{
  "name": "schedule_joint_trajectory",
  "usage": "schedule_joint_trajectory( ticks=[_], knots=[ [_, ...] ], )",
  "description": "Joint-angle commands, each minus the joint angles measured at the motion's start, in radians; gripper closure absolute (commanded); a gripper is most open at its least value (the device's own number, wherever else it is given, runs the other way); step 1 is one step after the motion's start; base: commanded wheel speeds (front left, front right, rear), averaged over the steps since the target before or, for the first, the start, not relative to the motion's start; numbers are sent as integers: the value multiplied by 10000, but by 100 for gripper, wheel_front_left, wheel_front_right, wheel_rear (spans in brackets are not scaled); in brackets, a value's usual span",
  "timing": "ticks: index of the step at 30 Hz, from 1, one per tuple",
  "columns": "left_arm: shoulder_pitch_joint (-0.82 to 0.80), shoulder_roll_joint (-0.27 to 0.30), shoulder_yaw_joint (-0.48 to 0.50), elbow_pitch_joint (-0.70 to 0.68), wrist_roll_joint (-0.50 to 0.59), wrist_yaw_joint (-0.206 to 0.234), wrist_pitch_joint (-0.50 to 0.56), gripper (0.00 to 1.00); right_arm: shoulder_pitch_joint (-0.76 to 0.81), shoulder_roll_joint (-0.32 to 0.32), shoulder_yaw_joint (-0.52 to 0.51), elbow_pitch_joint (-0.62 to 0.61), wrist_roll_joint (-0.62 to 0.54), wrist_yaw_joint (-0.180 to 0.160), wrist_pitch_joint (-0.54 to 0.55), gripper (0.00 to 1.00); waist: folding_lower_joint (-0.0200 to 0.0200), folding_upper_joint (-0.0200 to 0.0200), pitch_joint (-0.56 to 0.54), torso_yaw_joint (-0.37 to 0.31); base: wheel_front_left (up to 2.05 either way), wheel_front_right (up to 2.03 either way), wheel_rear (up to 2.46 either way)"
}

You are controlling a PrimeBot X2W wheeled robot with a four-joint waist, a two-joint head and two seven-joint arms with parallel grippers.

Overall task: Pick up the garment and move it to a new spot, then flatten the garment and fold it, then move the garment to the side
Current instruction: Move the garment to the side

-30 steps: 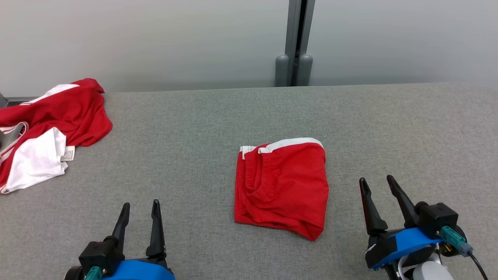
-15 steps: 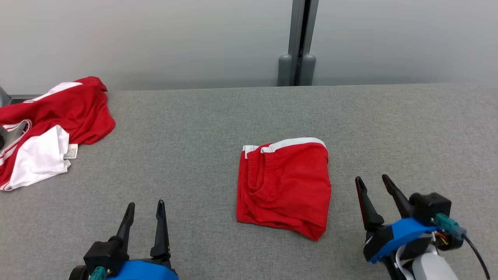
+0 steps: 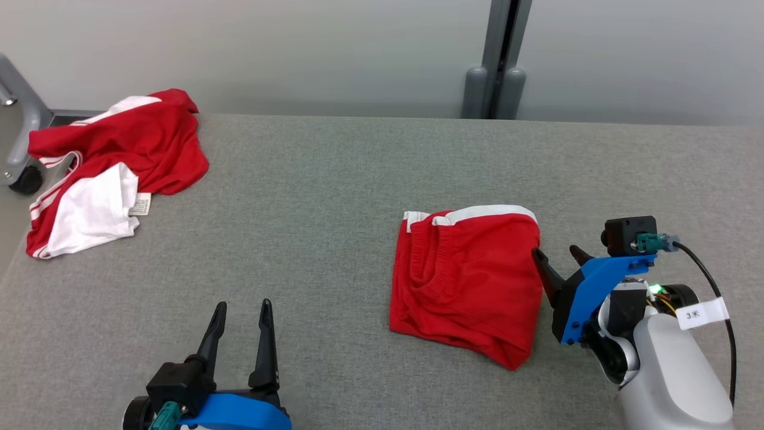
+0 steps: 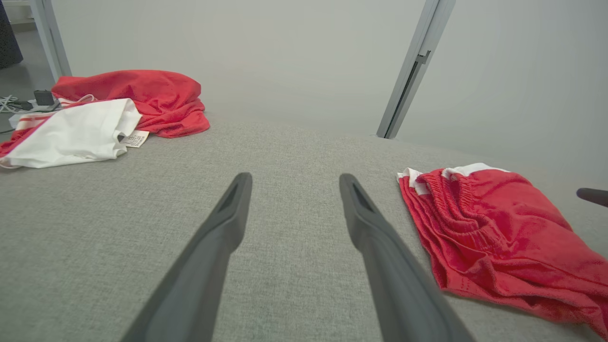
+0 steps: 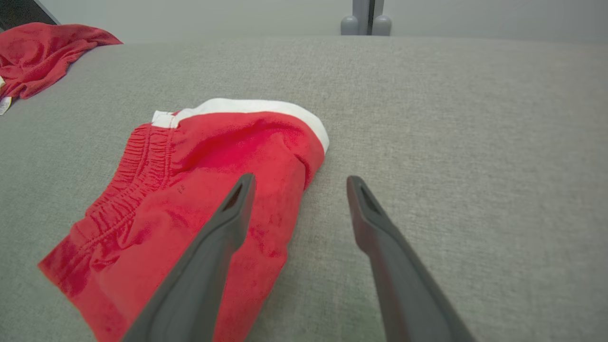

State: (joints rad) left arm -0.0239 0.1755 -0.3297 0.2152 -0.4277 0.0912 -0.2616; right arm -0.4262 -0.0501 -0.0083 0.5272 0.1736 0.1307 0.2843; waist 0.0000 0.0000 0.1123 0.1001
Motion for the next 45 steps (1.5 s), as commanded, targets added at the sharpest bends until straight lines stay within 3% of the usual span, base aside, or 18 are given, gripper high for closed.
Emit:
schedule_joint_trajectory(
  ticks=[1, 10, 12, 14, 15, 22, 28, 29, 38, 45],
  knots=[
    [-144, -47, 44, 21, 59, -21, -49, 0, -244, -12, -48, 201, 95, 1, 300, 0, 0, 0, 192, 239, 0, 0, 0],
    [-372, -201, 130, 14, 203, -143, -47, 0, -802, -15, -263, 1475, 218, 1, 1866, 0, 0, 0, 614, 825, 0, 0, 0],
    [-416, -226, 150, -10, 263, -172, -49, 0, -829, -7, -253, 1591, 280, 1, 1913, 51, 0, 0, 675, 860, 0, 0, 0],
    [-489, -232, 141, -82, 351, -187, -49, 0, -931, -5, -193, 1609, 366, 1, 1817, 73, 0, 0, 742, 846, 0, 0, 0],
    [-500, -250, 119, -117, 383, -204, -47, 0, -978, -5, -152, 1579, 354, 1, 1748, 100, 0, 0, 781, 807, 0, 0, 0],
    [-758, -297, -64, -414, 610, -419, -49, 0, -1195, -294, 60, 908, 307, -8, 1352, 100, 0, 0, 1278, 28, 0, 0, 0],
    [-1028, -210, -207, -581, 729, -543, -41, 0, -1245, -745, -23, 385, 318, -8, 1324, 100, 0, 0, 1769, -1197, 0, 0, 0],
    [-1170, -111, -208, -670, 807, -532, -9, 0, -1335, -838, -147, 125, 380, -5, 1248, 100, 0, 0, 1995, -1747, 0, 0, 0],
    [-1811, 414, -178, -1157, 1139, -512, 434, 0, -1406, -1086, -856, -580, 401, -1, 805, 100, 0, 0, 2879, -3523, 0, 0, 0],
    [-2080, 698, -207, -1592, 1250, -470, 811, 0, -1457, -1041, -1238, -606, 211, -1, 459, 100, 0, 0, 3286, -3881, 0, 0, 0]
  ],
)
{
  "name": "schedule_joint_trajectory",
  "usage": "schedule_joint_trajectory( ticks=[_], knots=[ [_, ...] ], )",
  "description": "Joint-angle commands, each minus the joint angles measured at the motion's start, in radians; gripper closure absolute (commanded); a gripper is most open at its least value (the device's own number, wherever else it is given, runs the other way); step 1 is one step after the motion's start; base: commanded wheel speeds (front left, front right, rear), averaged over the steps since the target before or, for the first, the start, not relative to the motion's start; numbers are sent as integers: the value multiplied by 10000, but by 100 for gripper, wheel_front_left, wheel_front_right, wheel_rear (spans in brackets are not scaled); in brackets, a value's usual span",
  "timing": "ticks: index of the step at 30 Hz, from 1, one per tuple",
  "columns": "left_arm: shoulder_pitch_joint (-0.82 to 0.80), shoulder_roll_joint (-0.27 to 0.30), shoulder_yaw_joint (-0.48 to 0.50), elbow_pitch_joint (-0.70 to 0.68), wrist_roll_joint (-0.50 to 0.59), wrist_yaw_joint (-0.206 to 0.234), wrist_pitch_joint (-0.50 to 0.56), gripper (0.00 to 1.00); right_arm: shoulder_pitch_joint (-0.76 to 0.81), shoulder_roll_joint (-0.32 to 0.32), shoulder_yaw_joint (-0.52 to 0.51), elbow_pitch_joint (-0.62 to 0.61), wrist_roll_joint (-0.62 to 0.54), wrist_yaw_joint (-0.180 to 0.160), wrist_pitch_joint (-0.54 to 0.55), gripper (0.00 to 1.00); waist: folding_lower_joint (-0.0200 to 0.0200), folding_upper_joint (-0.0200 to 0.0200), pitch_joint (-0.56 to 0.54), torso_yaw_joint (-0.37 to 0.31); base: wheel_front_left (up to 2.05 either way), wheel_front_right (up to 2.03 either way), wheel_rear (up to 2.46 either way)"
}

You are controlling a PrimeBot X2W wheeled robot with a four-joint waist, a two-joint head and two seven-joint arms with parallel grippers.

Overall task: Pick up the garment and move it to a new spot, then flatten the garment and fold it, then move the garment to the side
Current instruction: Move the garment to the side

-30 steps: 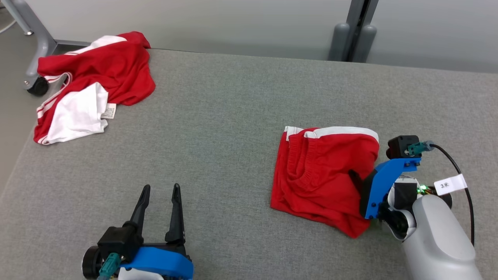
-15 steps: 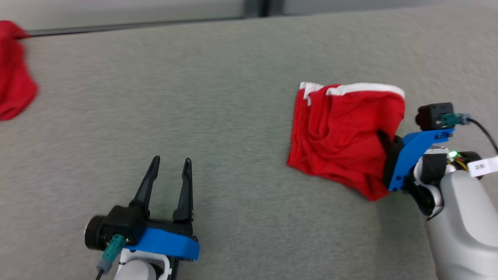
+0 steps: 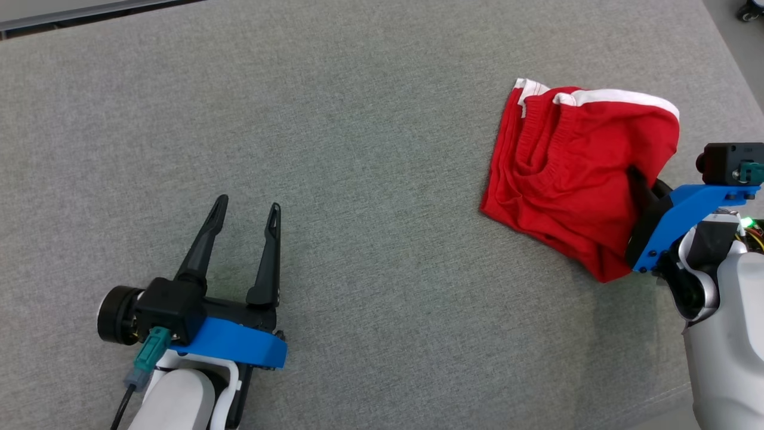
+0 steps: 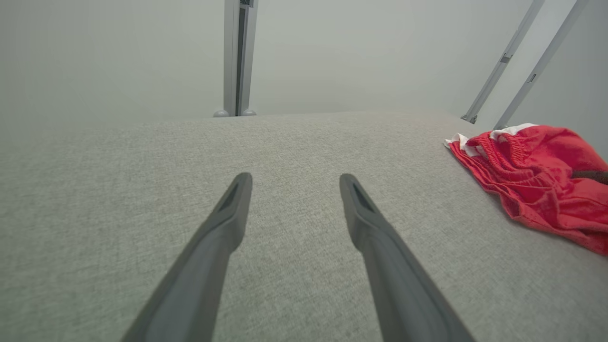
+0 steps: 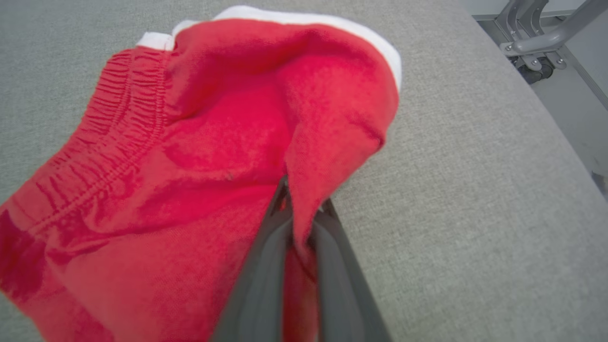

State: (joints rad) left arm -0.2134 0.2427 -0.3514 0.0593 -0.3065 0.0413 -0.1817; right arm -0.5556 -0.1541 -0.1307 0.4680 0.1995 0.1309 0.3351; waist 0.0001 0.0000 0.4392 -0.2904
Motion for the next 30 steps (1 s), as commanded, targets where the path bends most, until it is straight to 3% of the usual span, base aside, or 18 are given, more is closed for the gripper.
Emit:
schedule_joint_trajectory(
  ticks=[1, 8, 20, 21, 22, 23, 30],
  knots=[
    [-188, 25, 28, -90, 16, 53, 26, 0, -257, -31, -24, 45, -115, -3, -67, 100, -1, 0, 74, 54, 0, 0, 0],
    [-144, 175, 71, -423, 28, 199, 166, 0, -1421, -637, -218, 745, -723, -3, 195, 100, -1, 0, 454, 683, 0, 0, 0],
    [-237, 154, 78, -591, -79, 294, 6, 0, -3216, -2389, -1109, 1545, -2480, -3, 913, 100, -1, 0, 1015, 1877, 0, 0, 0],
    [-234, 152, 69, -573, -69, 297, -37, 0, -3283, -2438, -1204, 1567, -2592, -3, 882, 89, -1, 0, 1041, 1911, 0, 0, 0],
    [-231, 144, 61, -555, -62, 301, -63, 0, -3334, -2494, -1243, 1586, -2715, -3, 805, 52, -1, 0, 1062, 1937, 0, 0, 0],
    [-239, 133, 44, -532, -65, 303, -69, 0, -3366, -2559, -1176, 1556, -2821, -3, 643, 2, -1, 0, 1077, 1963, 0, 0, 0],
    [-229, 111, 1, -318, -119, 321, -208, 0, -3504, -2505, -943, 1689, -3034, -3, -583, 0, -1, 0, 988, 1937, 0, 0, 0]
  ],
)
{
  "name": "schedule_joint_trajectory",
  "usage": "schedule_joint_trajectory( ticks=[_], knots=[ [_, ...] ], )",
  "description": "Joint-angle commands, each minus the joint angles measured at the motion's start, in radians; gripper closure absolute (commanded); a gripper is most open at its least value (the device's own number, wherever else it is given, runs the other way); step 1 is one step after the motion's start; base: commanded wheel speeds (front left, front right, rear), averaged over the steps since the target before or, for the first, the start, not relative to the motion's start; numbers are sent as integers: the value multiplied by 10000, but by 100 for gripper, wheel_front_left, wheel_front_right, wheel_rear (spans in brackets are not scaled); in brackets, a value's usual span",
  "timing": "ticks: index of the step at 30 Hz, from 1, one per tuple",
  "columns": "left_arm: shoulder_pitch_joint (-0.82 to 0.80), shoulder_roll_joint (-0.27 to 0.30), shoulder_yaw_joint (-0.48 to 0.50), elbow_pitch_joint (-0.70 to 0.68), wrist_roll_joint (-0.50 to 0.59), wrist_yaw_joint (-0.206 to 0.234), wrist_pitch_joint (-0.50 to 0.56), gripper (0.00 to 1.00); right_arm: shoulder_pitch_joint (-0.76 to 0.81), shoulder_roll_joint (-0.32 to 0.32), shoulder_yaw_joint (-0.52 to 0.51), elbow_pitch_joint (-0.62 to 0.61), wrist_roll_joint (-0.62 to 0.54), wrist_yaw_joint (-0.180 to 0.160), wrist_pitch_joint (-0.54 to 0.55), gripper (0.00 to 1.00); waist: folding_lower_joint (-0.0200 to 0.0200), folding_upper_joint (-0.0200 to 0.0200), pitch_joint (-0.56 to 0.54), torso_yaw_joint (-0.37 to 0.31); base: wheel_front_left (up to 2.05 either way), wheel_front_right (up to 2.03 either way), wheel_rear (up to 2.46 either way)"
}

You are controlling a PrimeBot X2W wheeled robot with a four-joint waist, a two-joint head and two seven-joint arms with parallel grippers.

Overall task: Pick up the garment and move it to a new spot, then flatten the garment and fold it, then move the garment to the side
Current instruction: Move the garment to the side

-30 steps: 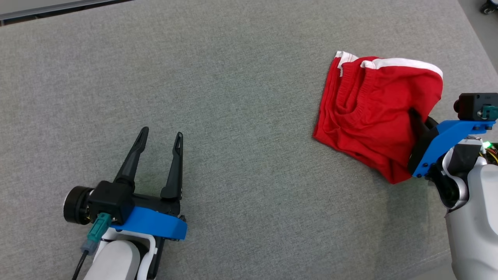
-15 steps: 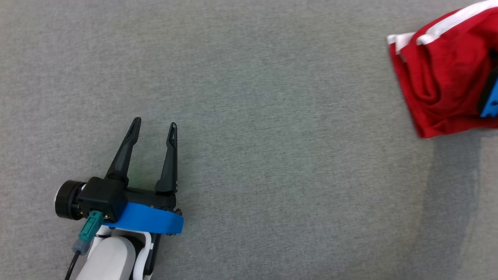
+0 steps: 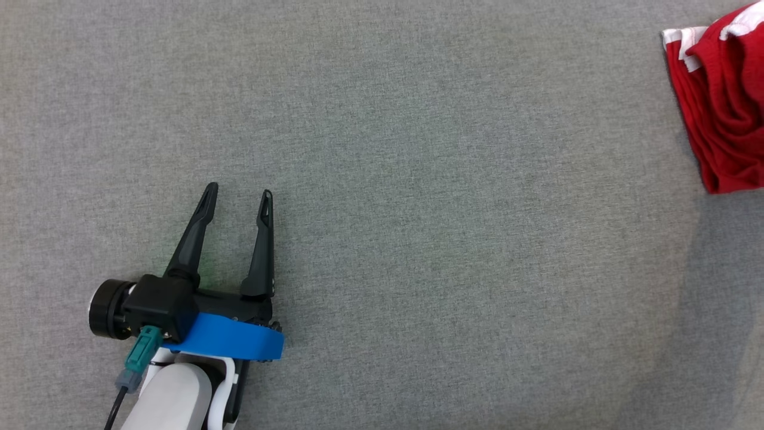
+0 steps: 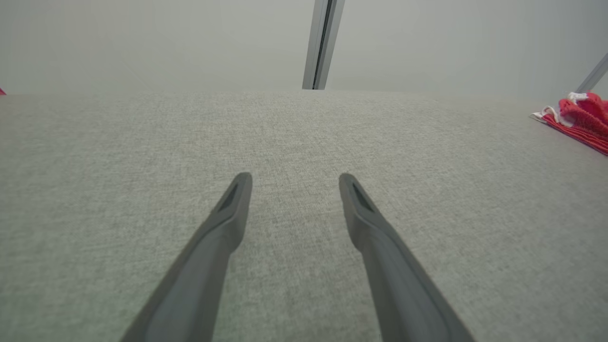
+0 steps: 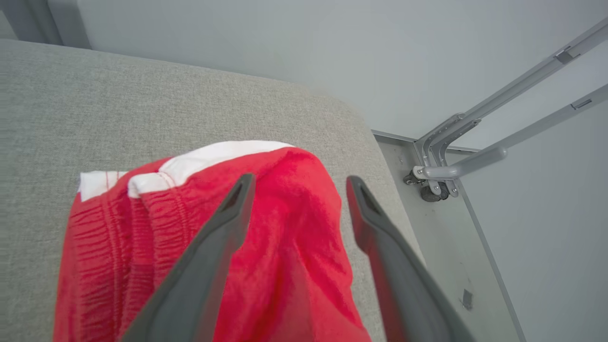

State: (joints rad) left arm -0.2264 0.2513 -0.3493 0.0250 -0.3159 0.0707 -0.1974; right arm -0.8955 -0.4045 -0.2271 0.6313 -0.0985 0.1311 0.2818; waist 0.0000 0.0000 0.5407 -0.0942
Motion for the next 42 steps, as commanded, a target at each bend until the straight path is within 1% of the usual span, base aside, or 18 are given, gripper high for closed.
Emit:
schedule_joint_trajectory(
  ticks=[1, 6, 11, 15, 20, 24, 27, 31, 32, 33, 35, 36, 39, 42],
  knots=[
    [-79, 25, -22, 51, -33, 34, -64, 0, -123, 59, 77, 85, -58, -6, -188, 0, 0, 0, -73, -49, 0, 0, 0],
    [13, 46, 58, 149, -106, 72, -165, 0, -210, 432, 427, 232, 180, -4, -787, 0, 0, 0, -439, -184, 0, 0, 0],
    [124, 24, 328, 332, -353, 147, -313, 0, 64, 834, 1046, 219, 481, -4, -1481, 0, 0, 0, -1085, -223, 0, 0, 0],
    [293, -16, 634, 587, -577, 272, -443, 0, 456, 1243, 1580, 133, 621, -4, -2097, 0, 0, 0, -1789, -144, 0, 0, 0],
    [691, -71, 1040, 1022, -884, 457, -533, 0, 1112, 1838, 2243, 12, 1003, -4, -2727, 0, 0, 0, -2709, 116, 0, 0, 0],
    [1086, -135, 1301, 1328, -1121, 544, -597, 0, 1851, 2421, 2454, -214, 1138, -3, -3294, 0, 0, 0, -3270, 380, 0, 0, 0],
    [1425, -138, 1387, 1576, -1240, 600, -611, 0, 2575, 2851, 2397, -425, 1129, -4, -3767, 0, 0, 0, -3643, 566, 0, 0, 0],
    [1838, -200, 1429, 1817, -1316, 604, -623, 0, 3863, 3321, 2213, -923, 566, -4, -4530, 0, 0, 0, -4041, 779, 0, 0, 0],
    [1936, -204, 1403, 1855, -1308, 589, -629, 0, 4234, 3405, 2150, -1052, 428, -3, -4663, 0, 0, 0, -4139, 839, 0, 0, 0],
    [1936, -204, 1403, 1855, -1308, 589, -629, 0, 4234, 3405, 2150, -1052, 428, -3, -4663, 0, 0, 0, -4139, 839, 0, 0, 0],
    [2111, -243, 1364, 1921, -1338, 584, -636, 0, 4955, 3502, 2083, -1313, 493, -4, -4842, 0, 0, 0, -4317, 935, 0, 0, 0],
    [2195, -253, 1356, 1941, -1374, 567, -639, 0, 5287, 3518, 2187, -1445, 621, -4, -4910, 0, 0, 0, -4396, 962, 0, 0, 0],
    [2432, -267, 1293, 2018, -1400, 521, -642, 0, 6194, 3539, 2713, -1805, 1516, -3, -5074, 0, 0, 0, -4574, 979, 0, 0, 0],
    [2601, -300, 1200, 2068, -1426, 455, -616, 0, 6881, 3525, 2923, -2066, 2039, -4, -5167, 0, 0, 0, -4750, 977, 0, 0, 0]
  ],
)
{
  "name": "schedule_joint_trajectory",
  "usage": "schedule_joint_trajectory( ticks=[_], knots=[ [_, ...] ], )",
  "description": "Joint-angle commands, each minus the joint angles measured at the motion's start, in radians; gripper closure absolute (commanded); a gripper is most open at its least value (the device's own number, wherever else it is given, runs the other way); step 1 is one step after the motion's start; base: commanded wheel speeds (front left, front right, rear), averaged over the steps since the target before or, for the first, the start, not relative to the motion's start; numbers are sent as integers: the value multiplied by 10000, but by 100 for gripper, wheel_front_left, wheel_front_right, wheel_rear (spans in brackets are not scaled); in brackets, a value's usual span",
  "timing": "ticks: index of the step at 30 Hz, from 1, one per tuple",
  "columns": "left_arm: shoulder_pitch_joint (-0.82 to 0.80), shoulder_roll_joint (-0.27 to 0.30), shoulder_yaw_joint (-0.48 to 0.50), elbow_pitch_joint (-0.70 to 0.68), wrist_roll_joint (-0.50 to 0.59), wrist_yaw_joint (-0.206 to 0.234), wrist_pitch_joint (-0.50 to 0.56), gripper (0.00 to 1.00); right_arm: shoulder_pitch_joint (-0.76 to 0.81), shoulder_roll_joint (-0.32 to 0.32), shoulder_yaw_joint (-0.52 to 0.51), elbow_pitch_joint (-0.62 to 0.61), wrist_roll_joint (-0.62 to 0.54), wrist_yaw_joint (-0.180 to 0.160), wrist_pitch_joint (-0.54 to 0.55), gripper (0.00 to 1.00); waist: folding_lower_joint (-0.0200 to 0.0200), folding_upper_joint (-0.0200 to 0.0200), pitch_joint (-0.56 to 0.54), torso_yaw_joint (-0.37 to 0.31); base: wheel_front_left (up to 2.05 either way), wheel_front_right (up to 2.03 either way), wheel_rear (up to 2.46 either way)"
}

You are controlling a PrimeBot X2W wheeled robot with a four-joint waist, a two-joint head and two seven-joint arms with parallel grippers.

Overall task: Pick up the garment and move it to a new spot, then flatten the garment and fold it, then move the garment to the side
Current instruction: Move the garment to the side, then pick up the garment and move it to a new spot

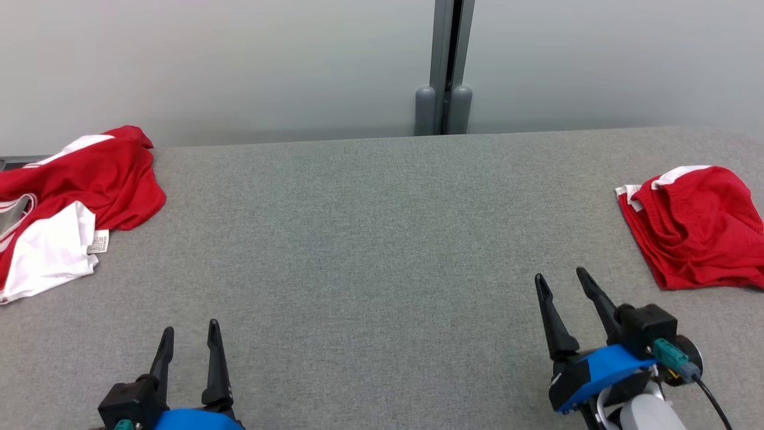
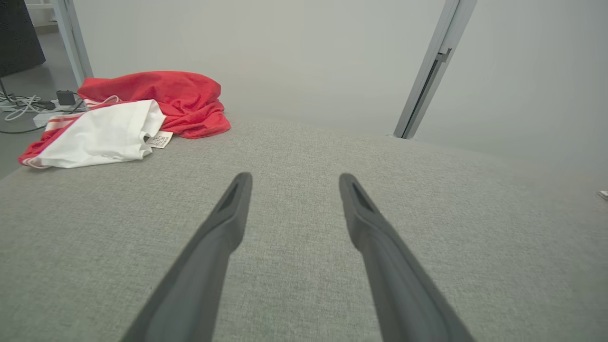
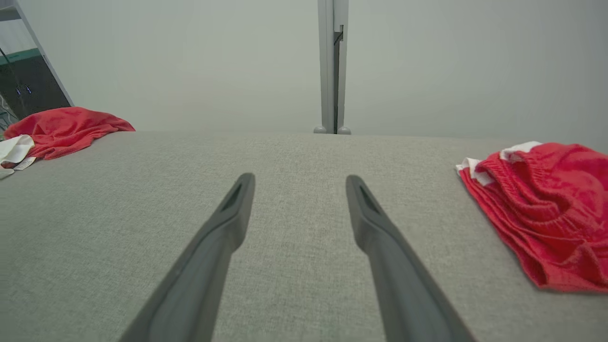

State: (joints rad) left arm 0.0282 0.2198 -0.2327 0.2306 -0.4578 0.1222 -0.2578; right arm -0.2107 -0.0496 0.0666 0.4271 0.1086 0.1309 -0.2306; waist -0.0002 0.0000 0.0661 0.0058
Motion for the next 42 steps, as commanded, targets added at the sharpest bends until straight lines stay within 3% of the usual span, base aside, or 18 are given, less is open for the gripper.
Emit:
schedule_joint_trajectory(
  ticks=[1, 29, 34, 42],
  knots=[
    [76, 3, 3, 18, -4, -58, 2, 0, 207, -23, 3, -62, 74, -3, -75, 0, 2, 0, -50, -17, 0, 0, 0],
    [-119, 16, -296, 100, -144, -92, 17, 0, 795, -15, -4, -279, 453, -1, -94, 0, 2, 0, -87, 132, 0, 0, 0],
    [-235, -23, -348, 194, -120, -120, -5, 0, 857, -15, -163, -484, 310, -1, -27, 0, 2, 0, -71, 825, 0, 0, 0],
    [-212, 34, -297, 77, -40, -28, -39, 0, 998, -17, 4, -594, 346, -1, 44, 0, 2, 0, -156, 2631, 0, 0, 0]
  ],
)
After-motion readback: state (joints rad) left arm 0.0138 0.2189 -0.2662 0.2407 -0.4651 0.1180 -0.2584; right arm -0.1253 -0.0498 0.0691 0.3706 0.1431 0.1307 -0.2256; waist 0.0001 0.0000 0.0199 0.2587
